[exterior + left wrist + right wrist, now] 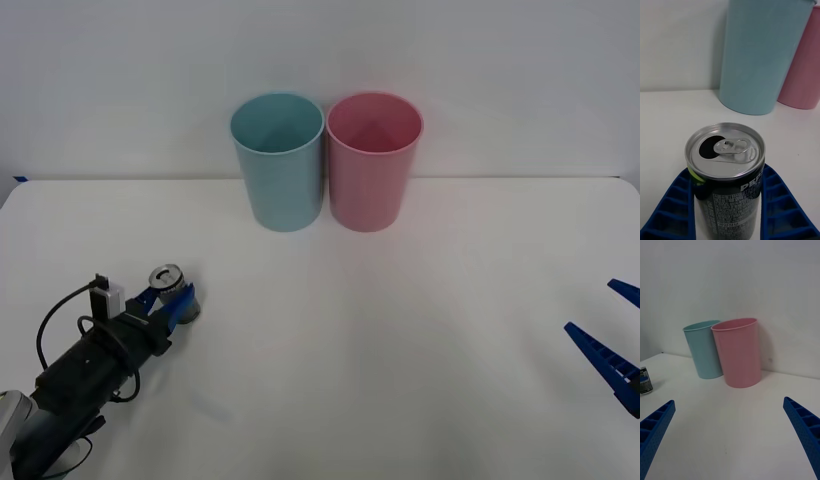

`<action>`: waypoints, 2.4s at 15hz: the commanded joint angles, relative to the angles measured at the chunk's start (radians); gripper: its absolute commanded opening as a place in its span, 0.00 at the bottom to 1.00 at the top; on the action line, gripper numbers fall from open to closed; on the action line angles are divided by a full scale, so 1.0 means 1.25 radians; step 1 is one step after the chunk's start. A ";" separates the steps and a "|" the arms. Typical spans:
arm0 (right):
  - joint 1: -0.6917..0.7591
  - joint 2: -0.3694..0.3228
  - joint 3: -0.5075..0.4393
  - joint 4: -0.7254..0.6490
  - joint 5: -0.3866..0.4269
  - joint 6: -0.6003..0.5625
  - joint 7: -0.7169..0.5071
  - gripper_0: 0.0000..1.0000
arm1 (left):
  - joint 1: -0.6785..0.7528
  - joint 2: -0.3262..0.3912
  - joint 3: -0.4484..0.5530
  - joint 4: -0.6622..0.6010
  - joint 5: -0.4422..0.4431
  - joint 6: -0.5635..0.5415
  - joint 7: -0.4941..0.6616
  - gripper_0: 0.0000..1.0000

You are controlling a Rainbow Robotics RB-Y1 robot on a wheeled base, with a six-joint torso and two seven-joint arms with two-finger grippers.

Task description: Grasp the object on the table and drop it into the matching bin: aluminum can to the light blue bin, PET bottle to the pink bin.

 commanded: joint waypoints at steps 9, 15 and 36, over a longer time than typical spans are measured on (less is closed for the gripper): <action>0.000 0.000 0.000 0.000 0.000 0.000 0.000 1.00 | 0.025 0.003 0.049 -0.047 0.012 -0.087 0.011 0.00; 0.000 0.000 0.000 0.000 0.000 0.000 0.000 1.00 | 0.109 0.003 0.086 -0.278 0.013 -0.086 0.176 0.00; 0.000 0.000 0.000 0.000 0.000 0.000 0.000 1.00 | -0.212 0.041 0.069 -0.405 -0.195 0.033 0.640 0.00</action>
